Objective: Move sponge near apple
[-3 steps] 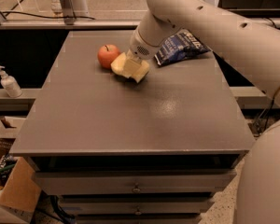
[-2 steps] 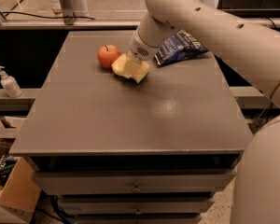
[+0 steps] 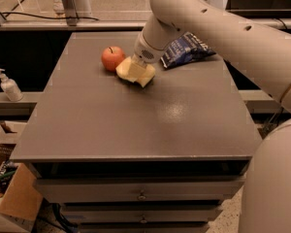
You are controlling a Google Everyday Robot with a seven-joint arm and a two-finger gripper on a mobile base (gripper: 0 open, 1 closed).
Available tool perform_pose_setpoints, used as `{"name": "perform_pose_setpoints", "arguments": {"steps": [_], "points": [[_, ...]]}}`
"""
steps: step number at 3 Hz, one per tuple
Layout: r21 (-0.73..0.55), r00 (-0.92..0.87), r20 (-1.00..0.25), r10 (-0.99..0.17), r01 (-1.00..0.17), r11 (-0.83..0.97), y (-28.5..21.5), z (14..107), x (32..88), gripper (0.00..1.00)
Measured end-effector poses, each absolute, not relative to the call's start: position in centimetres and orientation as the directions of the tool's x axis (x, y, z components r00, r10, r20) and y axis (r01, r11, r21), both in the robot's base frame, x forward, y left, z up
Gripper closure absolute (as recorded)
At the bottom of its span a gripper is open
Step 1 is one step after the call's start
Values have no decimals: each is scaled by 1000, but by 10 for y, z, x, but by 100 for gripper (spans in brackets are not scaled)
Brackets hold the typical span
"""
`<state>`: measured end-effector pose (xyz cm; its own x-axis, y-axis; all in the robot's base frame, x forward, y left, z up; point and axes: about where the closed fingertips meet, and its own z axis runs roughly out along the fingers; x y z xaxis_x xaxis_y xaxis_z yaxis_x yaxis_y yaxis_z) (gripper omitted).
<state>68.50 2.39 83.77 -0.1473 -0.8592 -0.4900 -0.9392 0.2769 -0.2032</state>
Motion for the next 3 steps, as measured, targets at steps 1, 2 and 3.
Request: {"name": "perform_pose_setpoints", "arguments": {"steps": [1,2,3], "points": [[-203,-148,-493,-857,-939,279,24,840,683,13],[-204,-146,-500,-854,-938,280,24,844,682,0],[-205,-145,-504,-851,-938,281,23,846,681,0]]}}
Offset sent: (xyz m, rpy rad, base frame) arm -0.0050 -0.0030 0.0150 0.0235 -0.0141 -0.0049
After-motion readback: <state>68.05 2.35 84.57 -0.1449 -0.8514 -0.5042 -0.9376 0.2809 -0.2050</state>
